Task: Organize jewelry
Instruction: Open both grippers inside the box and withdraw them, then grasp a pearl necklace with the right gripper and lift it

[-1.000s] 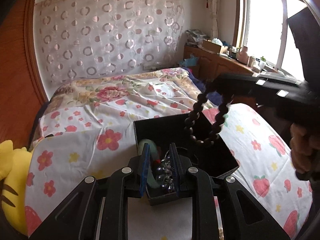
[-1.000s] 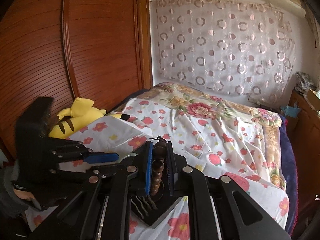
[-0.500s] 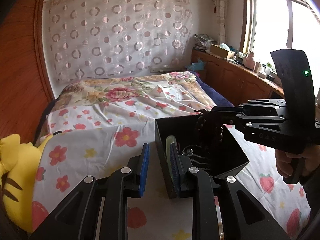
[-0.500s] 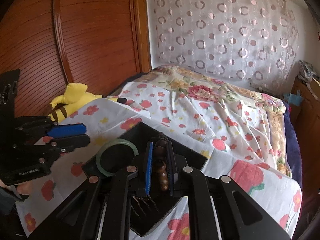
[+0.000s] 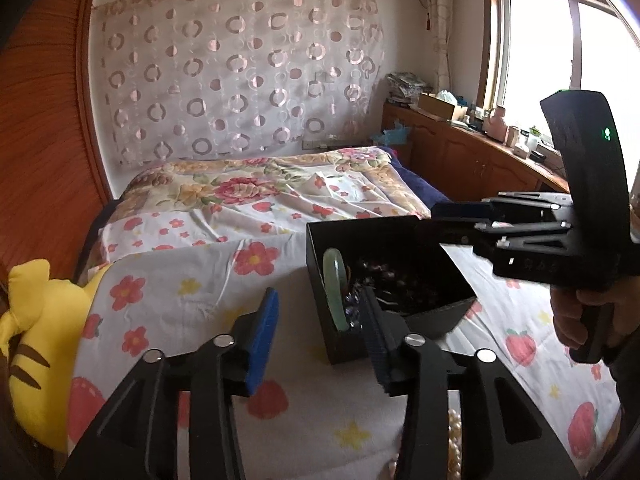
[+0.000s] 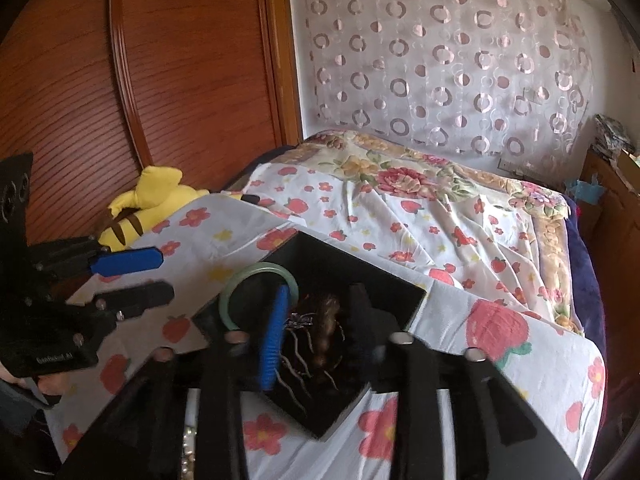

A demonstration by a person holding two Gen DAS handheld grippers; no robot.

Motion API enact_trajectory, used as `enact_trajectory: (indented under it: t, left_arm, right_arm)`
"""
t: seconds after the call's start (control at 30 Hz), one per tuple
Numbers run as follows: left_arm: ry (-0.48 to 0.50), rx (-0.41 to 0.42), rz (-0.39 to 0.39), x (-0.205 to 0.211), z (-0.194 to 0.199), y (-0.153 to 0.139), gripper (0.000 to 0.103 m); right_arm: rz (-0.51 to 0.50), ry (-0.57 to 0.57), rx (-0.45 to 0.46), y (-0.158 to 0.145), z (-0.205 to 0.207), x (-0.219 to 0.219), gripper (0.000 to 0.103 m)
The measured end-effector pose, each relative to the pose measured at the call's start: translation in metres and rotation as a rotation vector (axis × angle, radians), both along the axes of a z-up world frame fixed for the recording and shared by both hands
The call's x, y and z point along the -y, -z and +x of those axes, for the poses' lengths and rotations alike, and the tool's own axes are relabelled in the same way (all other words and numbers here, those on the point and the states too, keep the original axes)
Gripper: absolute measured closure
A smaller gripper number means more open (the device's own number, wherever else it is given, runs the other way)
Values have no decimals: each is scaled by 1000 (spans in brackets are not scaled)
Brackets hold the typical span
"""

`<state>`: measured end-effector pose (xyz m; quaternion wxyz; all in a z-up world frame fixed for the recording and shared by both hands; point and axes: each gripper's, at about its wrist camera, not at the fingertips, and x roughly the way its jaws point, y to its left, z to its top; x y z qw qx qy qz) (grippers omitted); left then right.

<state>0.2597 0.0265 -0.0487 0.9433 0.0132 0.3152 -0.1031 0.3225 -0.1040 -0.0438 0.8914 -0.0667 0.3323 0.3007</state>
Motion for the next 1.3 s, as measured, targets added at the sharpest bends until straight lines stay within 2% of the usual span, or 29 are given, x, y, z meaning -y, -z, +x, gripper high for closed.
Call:
enact_trajectory:
  t: [0.07, 0.27, 0.4, 0.6, 0.7, 0.93, 1.07, 1.3]
  left_arm:
    - [-3, 3, 3, 2, -11, -1, 61]
    - [3, 25, -4, 10, -55, -2, 35]
    - [17, 31, -8, 13, -81, -1, 26]
    - [25, 10, -21, 15, -111, 11, 26]
    - [21, -1, -28, 15, -122, 17, 26]
    - [6, -32, -35, 13, -146, 32, 26]
    - [8, -53, -29, 13, -154, 40, 25]
    - [10, -61, -35, 12, -160, 45, 25]
  right_arm:
    - [4, 12, 8, -5, -8, 5, 65]
    - [11, 31, 13, -10, -47, 24, 65]
    - [-2, 35, -7, 2, -83, 36, 65]
    - [-38, 37, -67, 36, -127, 45, 66]
    - [-47, 33, -96, 51, -148, 46, 71]
    - [-39, 28, -159, 72, -186, 47, 72]
    - [-55, 20, -193, 85, -199, 41, 72]
    - [-66, 37, -173, 86, -198, 35, 72]
